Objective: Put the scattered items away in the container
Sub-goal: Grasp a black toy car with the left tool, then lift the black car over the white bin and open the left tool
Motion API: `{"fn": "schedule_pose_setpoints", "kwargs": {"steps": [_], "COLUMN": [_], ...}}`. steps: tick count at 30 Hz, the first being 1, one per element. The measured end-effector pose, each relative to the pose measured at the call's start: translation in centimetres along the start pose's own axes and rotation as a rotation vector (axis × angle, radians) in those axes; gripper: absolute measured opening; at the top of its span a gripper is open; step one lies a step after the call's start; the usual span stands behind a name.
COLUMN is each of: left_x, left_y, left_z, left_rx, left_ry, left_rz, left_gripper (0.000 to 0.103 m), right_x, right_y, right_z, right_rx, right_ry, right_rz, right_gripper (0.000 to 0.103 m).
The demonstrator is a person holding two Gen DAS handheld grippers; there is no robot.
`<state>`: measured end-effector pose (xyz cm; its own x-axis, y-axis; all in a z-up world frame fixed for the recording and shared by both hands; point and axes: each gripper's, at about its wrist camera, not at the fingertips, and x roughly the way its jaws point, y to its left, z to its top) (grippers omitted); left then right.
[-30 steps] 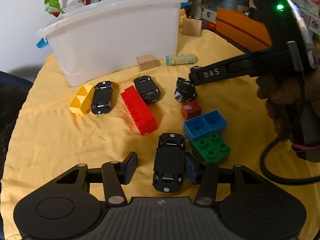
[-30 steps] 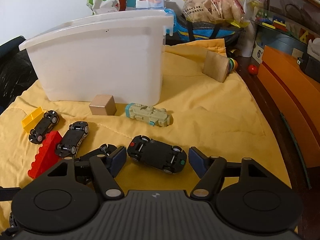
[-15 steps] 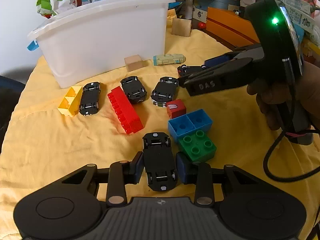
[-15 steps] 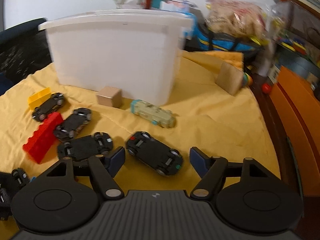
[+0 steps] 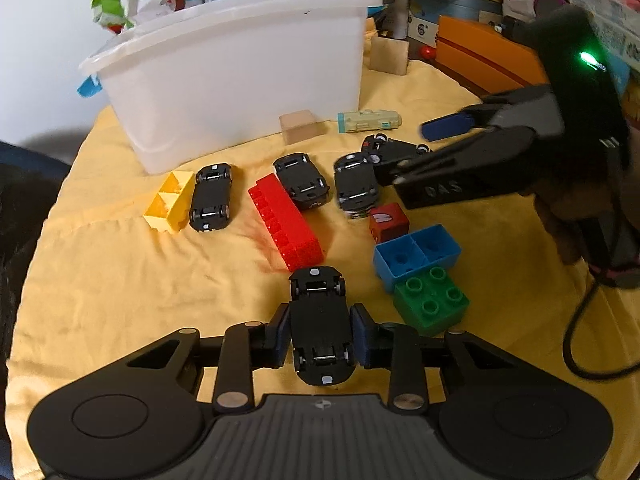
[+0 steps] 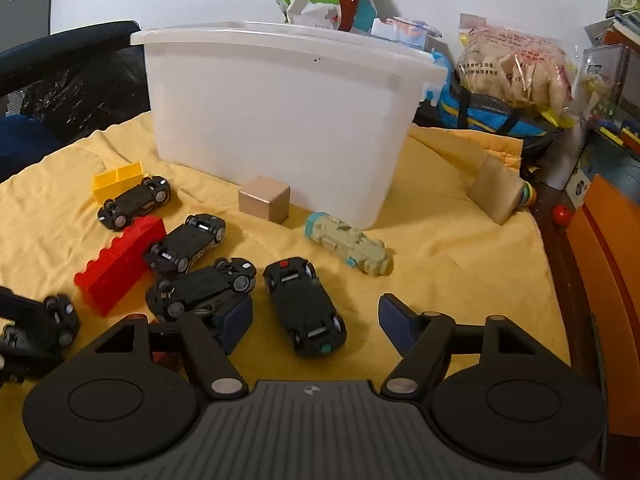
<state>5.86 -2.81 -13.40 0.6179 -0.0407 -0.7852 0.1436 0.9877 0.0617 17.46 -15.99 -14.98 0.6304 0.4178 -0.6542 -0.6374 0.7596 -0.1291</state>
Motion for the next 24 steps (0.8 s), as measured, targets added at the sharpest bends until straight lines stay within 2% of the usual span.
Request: {"fn": "schedule_pose_setpoints", "kwargs": {"steps": [2, 4, 5, 6, 10, 17, 24], "left_x": [0.0, 0.0, -0.1, -0.1, -0.3, -0.7, -2.1], "left_y": [0.1, 0.3, 0.4, 0.4, 0.6, 2.2, 4.5], "left_z": [0.0, 0.0, 0.0, 0.0, 0.1, 0.9, 3.3], "left_rx": [-0.007, -0.017, -0.020, -0.023, -0.027, -0.062, -0.103], "left_ry": [0.002, 0.004, 0.005, 0.006, 0.000, -0.004, -0.031], "left_rz": [-0.001, -0.002, -0.002, -0.003, 0.005, 0.018, 0.038], "left_gripper": [0.036, 0.035, 0.034, 0.034, 0.034, 0.033, 0.033], "right_x": [0.6, 0.6, 0.5, 0.3, -0.6, -2.0, -3.7], "right_y": [-0.2, -0.4, -0.3, -0.2, -0.2, -1.1, -0.9], "right_z": [0.1, 0.1, 0.1, 0.1, -0.2, -0.5, 0.6], "right_rx": [0.011, 0.034, 0.039, 0.039, 0.056, 0.127, 0.156], "right_ry": [0.013, 0.020, 0.025, 0.028, 0.028, 0.020, -0.026], "right_rz": [0.029, 0.056, 0.068, 0.077, 0.098, 0.076, 0.062], "right_gripper": [0.053, 0.044, 0.035, 0.033, 0.033, 0.033, 0.033]}}
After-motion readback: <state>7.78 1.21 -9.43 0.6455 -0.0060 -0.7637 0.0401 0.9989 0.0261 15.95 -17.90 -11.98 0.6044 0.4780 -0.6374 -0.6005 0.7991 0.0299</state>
